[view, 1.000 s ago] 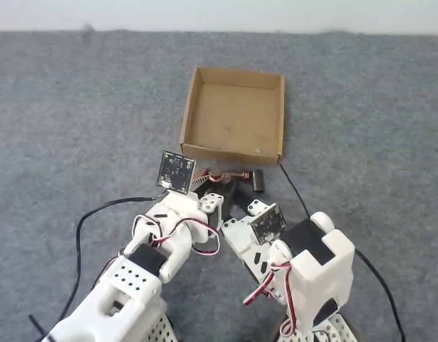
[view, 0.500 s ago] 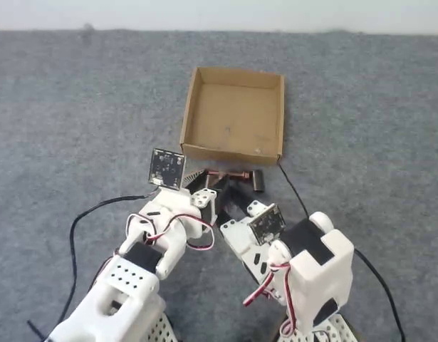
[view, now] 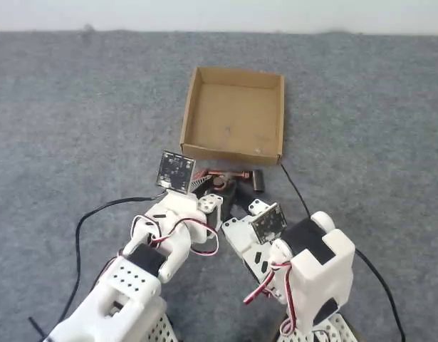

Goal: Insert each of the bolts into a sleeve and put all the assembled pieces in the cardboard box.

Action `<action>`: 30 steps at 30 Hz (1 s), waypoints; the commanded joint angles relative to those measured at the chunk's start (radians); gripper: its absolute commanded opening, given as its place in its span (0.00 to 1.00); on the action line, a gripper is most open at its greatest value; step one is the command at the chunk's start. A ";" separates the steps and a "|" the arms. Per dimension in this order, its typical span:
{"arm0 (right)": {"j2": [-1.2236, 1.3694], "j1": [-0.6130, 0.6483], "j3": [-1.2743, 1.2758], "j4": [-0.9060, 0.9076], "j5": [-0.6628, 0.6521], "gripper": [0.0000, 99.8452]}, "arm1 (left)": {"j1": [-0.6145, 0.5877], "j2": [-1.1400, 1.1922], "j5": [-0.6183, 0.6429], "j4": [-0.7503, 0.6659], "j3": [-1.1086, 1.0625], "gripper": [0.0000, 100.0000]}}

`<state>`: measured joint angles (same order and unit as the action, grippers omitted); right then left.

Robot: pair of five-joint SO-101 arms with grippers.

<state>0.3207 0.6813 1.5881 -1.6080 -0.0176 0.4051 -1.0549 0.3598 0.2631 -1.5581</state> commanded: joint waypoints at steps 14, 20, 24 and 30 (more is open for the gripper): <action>-0.019 -0.039 -0.052 0.036 -0.014 0.01 | -0.192 -0.778 0.058 0.462 -0.041 0.15; -0.021 -0.074 -0.025 -0.054 -0.014 0.01 | -0.410 -0.752 0.058 0.517 -0.042 0.15; -0.033 -0.090 -0.020 -0.058 -0.014 0.01 | -0.479 -0.753 0.057 0.580 -0.053 0.13; -0.196 -0.116 0.077 -0.016 -0.012 0.01 | -0.565 -0.747 -0.103 0.605 -0.130 0.02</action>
<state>0.2486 0.6015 1.6172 -1.6341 -0.0192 -0.1289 -1.8006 0.3429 0.8554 -1.6840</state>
